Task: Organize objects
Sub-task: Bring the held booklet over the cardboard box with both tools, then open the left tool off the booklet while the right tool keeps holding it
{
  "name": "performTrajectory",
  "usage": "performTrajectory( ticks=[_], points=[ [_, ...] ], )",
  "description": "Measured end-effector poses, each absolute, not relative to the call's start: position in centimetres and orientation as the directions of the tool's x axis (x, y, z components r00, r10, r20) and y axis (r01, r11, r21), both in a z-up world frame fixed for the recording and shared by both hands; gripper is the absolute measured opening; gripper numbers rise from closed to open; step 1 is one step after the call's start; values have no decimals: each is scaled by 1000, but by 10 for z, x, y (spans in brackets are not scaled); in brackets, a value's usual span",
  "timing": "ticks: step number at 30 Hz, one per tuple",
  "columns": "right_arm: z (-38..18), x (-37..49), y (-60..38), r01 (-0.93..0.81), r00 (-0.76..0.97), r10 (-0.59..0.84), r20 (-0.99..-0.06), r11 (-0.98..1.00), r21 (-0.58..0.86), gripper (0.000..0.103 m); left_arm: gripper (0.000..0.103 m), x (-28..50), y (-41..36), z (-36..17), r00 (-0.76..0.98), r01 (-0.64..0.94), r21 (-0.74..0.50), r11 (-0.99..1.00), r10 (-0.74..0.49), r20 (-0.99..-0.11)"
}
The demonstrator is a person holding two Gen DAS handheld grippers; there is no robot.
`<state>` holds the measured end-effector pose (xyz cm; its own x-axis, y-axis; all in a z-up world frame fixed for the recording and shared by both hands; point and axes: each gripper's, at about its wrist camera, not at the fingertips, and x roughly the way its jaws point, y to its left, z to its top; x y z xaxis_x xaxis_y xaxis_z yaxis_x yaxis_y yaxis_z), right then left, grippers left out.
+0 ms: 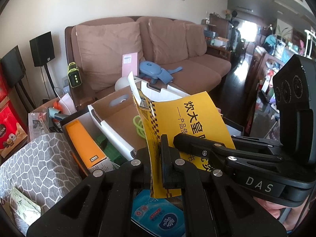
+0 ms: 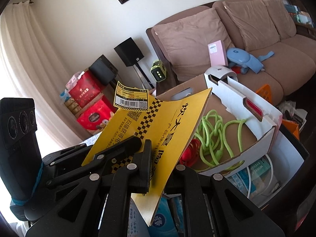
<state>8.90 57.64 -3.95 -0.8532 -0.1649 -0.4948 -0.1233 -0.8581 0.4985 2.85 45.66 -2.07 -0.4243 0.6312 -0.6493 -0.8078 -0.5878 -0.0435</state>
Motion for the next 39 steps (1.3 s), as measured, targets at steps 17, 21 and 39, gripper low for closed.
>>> performTrajectory(
  ticks=[17,21,39],
  points=[
    [-44,88,582,-155,-846,-156,-510,-843,515,15,5,24,458,-24,-445,-785,-52,-617,620,-646],
    [-43,91,585,-158,-852,-158,-500,-831,533,18,5,18,459,-21,-451,-768,-76,-636,622,-641],
    [-35,107,597,-229,-876,-53,-480,-830,509,7,8,15,474,-27,-394,-766,-141,-627,632,-667]
  ],
)
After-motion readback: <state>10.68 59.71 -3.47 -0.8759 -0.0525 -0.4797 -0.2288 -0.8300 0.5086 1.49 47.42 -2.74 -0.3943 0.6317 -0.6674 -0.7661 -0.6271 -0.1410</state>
